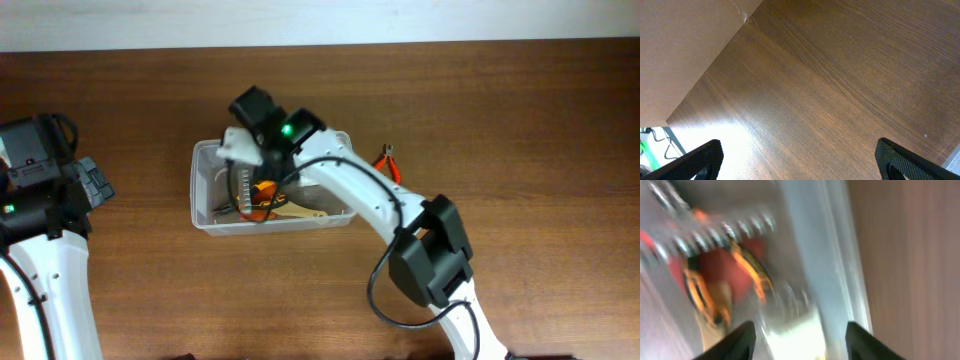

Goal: Pack container
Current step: 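Carry the orange strip into the container and release it, then lower the right gripper onto the red-black pliers and grasp them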

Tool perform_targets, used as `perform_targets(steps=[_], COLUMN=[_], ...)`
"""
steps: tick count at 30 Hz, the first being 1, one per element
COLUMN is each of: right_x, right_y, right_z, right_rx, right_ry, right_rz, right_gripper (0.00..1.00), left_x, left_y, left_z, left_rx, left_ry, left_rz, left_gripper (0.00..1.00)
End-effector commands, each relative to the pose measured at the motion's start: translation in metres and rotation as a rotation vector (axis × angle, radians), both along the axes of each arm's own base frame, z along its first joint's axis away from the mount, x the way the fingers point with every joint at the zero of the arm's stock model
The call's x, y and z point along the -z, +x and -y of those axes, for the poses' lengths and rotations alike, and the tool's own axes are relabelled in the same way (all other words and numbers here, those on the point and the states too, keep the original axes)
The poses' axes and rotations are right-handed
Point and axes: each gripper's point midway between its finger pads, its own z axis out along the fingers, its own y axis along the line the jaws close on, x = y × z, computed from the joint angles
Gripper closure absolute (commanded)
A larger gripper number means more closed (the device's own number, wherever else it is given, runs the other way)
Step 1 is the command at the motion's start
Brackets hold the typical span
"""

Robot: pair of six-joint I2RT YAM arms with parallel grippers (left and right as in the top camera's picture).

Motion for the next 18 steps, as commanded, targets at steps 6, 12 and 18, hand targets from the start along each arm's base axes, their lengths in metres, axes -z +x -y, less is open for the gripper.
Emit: perform_targets(steps=[6,12,18], right_x=[-0.089,-0.041,0.024], right_y=[0.058,0.065,0.040], right_z=[0.159,0.231,0.273], right_rx=[0.854,1.144,1.291], right_ry=[0.273,0.414,0.315], right_rz=[-0.079,-0.363,-0.495], right_gripper=[0.32,0.50,0.54], left_x=[-0.010,-0.010,-0.010], left_y=[-0.002,-0.002,-0.002], left_z=[-0.003,-0.003,-0.003], left_rx=[-0.004,-0.004,-0.004], left_ry=[0.021,0.021,0.021], left_rz=[0.014,0.014,0.015], left_gripper=[0.01,0.01,0.01])
